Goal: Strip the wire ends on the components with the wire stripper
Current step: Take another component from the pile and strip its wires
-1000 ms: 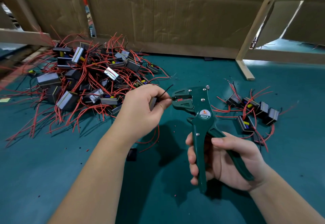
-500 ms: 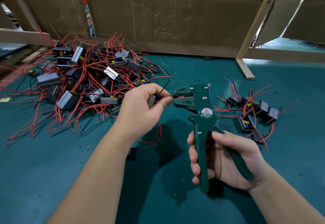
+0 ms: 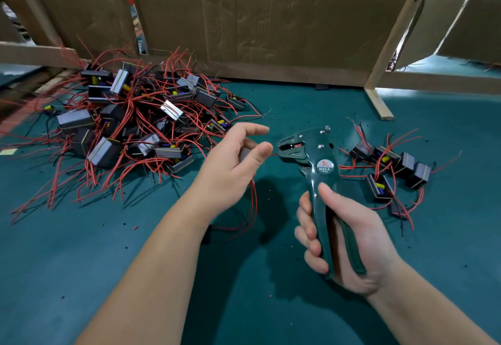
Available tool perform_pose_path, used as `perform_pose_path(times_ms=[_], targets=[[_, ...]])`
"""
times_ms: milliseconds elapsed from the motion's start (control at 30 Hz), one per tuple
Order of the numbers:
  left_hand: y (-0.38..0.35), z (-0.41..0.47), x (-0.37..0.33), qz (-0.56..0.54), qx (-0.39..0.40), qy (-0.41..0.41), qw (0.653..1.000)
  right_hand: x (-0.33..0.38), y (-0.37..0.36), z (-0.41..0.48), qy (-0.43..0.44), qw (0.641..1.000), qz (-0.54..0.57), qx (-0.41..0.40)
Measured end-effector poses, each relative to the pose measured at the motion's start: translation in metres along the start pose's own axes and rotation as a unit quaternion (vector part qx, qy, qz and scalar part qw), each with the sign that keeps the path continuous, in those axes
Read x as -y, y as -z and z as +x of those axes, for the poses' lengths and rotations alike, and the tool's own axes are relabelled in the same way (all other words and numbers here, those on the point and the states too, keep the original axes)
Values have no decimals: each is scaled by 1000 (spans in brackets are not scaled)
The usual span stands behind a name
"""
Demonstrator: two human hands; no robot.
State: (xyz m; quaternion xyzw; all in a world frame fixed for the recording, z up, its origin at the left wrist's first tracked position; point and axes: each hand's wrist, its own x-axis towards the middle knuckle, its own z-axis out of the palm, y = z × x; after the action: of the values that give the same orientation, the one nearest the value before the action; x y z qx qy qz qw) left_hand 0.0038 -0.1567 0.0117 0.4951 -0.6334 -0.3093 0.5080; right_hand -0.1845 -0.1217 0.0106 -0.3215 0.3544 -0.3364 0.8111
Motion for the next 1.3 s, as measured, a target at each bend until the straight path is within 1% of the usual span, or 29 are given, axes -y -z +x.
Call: perform_pose_path(times_ms=[67, 133, 200, 233, 300, 333, 367, 400, 467, 533, 567, 600, 633, 667, 700, 733, 767, 800, 867, 933, 967, 1033, 1133, 1200, 1300], targets=[[-7, -2, 1, 11, 20, 18, 1000, -1, -5, 4, 16, 999, 14, -27], [-14, -4, 2, -11, 17, 55, 998, 2, -4, 6, 44, 998, 42, -16], [-19, -3, 0, -84, -6, 116, 990, 6, 1, 8, 75, 994, 75, 15], [-20, -1, -2, -153, -22, 149, 977, 7, 2, 8, 81, 992, 87, 37], [-19, 4, -8, -298, -49, 186, 935, 7, 5, 9, 74, 989, 90, 95], [-20, 7, -10, -336, -57, 197, 919, 6, 6, 9, 63, 987, 82, 120], [-20, 10, -11, -344, -59, 208, 914, 4, 6, 9, 52, 986, 69, 140], [-21, 10, -12, -333, -60, 211, 917, 2, 5, 9, 48, 986, 55, 151], [-23, 11, -11, -299, -60, 210, 929, 0, 2, 9, 59, 987, 32, 144], [-22, 7, -11, -262, -57, 195, 943, -1, 1, 11, 102, 990, 31, 94], [-19, 4, -9, -199, -67, 167, 963, 1, 2, 11, 136, 989, 26, 57], [-16, 2, -4, -107, -80, 120, 984, 4, 4, 12, 173, 985, 17, 17], [-11, 2, 2, 7, -101, 62, 993, 6, 6, 12, 205, 978, 1, -31], [-6, 1, 5, 124, -124, 12, 984, 9, 10, 13, 229, 970, -20, -82], [0, 0, 7, 222, -145, -23, 964, 12, 13, 13, 244, 960, -42, -131], [5, -1, 8, 289, -163, -36, 943, 13, 17, 14, 250, 951, -60, -169], [8, -2, 8, 334, -183, -31, 924, 13, 19, 14, 252, 945, -72, -193], [12, -3, 7, 371, -206, -7, 906, 12, 21, 14, 253, 941, -80, -208], [18, -4, 6, 437, -229, 85, 866, 11, 21, 13, 267, 932, -108, -221], [25, -5, 9, 471, -220, 172, 837, 11, 17, 12, 285, 921, -159, -215], [29, -5, 12, 483, -208, 194, 828, 10, 15, 11, 284, 918, -181, -209], [34, -4, 16, 496, -185, 212, 821, 8, 13, 11, 279, 924, -181, -188], [41, -2, 19, 483, -204, 190, 830, 3, 15, 12, 263, 938, -164, -153], [43, -1, 17, 470, -243, 164, 833, 1, 13, 12, 246, 944, -171, -136], [42, 0, 12, 452, -313, 114, 827, 1, 14, 13, 233, 952, -155, -122]])
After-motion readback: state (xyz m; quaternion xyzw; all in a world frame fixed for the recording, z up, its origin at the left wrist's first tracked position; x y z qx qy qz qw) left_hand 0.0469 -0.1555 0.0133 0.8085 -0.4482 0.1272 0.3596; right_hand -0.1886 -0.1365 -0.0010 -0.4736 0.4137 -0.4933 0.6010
